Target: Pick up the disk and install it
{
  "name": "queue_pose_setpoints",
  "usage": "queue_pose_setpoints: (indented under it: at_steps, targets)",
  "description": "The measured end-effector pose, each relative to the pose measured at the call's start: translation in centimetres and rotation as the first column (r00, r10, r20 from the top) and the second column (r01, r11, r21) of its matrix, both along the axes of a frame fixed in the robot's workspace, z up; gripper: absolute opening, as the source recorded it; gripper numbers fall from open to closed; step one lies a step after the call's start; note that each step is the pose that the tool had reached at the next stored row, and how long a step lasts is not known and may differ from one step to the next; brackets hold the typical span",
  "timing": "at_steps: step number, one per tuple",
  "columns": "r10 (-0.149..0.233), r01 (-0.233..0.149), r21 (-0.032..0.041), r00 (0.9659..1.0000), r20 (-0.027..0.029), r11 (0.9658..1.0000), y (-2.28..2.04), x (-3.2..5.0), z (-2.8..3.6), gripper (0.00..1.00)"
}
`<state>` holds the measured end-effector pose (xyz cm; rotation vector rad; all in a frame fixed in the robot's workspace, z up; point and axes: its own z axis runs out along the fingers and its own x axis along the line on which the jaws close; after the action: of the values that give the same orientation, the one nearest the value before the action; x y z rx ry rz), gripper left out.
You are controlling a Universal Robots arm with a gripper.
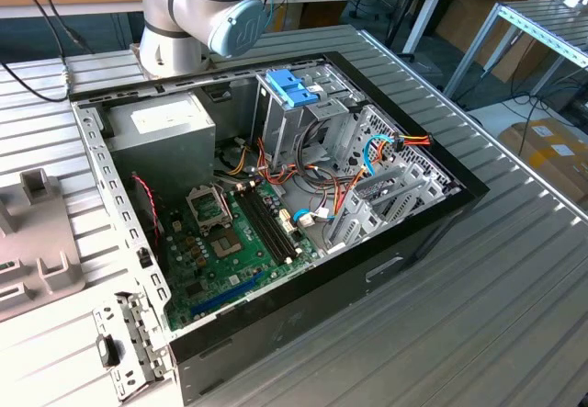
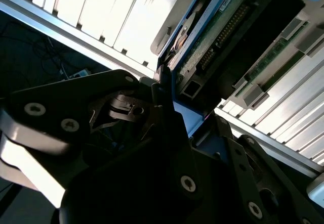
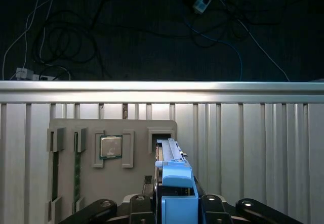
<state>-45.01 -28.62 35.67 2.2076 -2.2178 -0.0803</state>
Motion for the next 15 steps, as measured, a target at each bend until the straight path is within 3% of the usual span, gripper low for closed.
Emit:
queue_pose_setpoints:
  at_steps: [15]
  targets:
    - [0.000, 0.000, 0.0011, 1.0000, 0.0000, 1.0000, 0.00, 0.00, 0.95, 0.37]
